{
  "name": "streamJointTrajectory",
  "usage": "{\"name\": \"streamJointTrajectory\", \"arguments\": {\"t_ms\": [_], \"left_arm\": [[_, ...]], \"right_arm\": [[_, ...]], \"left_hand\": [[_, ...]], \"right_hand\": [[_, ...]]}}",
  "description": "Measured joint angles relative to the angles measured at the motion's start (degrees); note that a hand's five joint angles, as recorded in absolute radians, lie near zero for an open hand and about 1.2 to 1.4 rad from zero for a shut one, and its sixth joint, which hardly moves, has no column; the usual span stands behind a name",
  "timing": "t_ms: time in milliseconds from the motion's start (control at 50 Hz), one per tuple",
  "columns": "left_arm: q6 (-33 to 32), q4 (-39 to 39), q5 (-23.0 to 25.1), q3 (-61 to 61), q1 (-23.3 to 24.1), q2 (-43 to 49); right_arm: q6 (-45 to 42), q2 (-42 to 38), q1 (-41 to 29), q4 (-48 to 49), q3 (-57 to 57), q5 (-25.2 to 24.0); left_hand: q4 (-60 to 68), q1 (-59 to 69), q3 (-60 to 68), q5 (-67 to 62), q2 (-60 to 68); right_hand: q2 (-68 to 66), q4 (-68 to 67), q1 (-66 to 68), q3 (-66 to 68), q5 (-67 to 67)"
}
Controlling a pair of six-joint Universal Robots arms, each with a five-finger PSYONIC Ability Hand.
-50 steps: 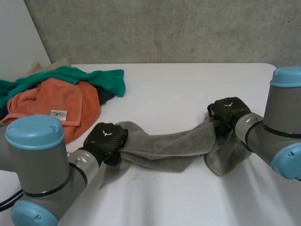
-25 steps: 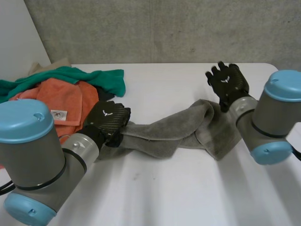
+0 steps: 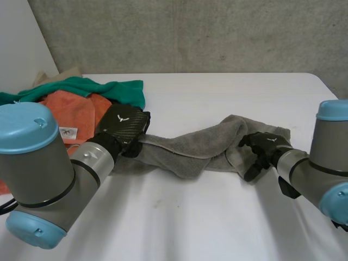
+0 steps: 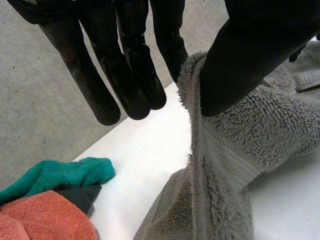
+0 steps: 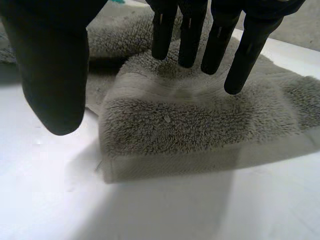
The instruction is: Fold the laundry.
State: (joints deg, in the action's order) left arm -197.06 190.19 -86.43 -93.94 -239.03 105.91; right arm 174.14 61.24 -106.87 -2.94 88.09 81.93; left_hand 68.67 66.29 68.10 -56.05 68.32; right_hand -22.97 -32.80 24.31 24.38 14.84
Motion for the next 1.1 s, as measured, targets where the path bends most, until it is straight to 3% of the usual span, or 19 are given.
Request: {"name": "streamJointTrajectory", "arguments": {"t_ms": [140, 220, 320, 460, 600, 740, 920, 1020, 1100], "left_arm": [[0.0, 0.0, 0.0, 0.4, -0.2, -0.1], [0.0, 0.0, 0.0, 0.6, -0.3, -0.2], [0.0, 0.0, -0.3, 0.9, -0.8, -0.9], [-0.3, -0.3, -0.3, 2.5, -3.2, -6.6], [-0.6, -3.5, 0.8, 5.7, -8.7, -13.4], [-0.8, -11.9, 5.3, 8.6, -11.1, -13.7], [-4.0, -14.2, 8.0, 11.3, -11.0, -3.2], [-10.2, -7.5, 7.4, 20.6, -10.7, 6.7], [-15.1, 0.7, 6.4, 32.0, -10.3, 12.1]], "right_arm": [[-0.6, -7.6, -0.4, 2.0, -6.1, 2.1], [-0.8, -10.1, -0.5, 2.9, -8.5, 3.7], [-1.1, -9.2, -0.3, 3.8, -9.2, 4.4], [-5.0, 1.3, 1.2, -0.6, -9.2, 3.3], [-25.8, 18.2, 11.3, -18.0, -13.1, 0.5], [-37.5, 23.9, 17.3, -28.8, -16.1, -0.7], [-36.8, 16.7, 17.6, -28.9, -17.5, -2.5], [-32.2, 7.9, 17.2, -22.2, -23.6, -1.8], [-26.4, 3.3, 16.7, -10.8, -31.5, 1.1]], "left_hand": [[0.0, 0.0, 0.0, 0.0, 0.0], [0.0, 0.0, 0.0, 0.0, 0.0], [0.0, 0.0, 0.0, 0.0, 0.0], [0.0, 0.0, 0.0, 0.0, 0.0], [0.0, 0.0, 0.2, 0.0, 0.1], [0.0, 0.0, 0.2, 0.0, 0.1], [0.0, 0.0, 0.2, 0.0, 0.1], [0.0, 0.0, 0.2, 0.0, 0.2], [0.0, 0.0, 0.3, 0.0, 0.2]], "right_hand": [[-8.1, 0.0, 6.7, 6.8, 6.3], [-38.6, -28.3, 35.9, 36.1, 35.0], [-44.4, -35.4, 38.8, 43.1, 40.8], [-44.4, -35.5, 38.8, 43.2, 40.8], [-44.4, -35.8, 38.8, 43.2, 42.5], [-44.4, -35.8, 40.1, 43.6, 43.1], [-44.4, -35.8, 40.1, 43.6, 43.4], [-44.4, -35.8, 40.1, 43.6, 43.4], [-44.4, -35.8, 40.6, 43.6, 43.4]]}}
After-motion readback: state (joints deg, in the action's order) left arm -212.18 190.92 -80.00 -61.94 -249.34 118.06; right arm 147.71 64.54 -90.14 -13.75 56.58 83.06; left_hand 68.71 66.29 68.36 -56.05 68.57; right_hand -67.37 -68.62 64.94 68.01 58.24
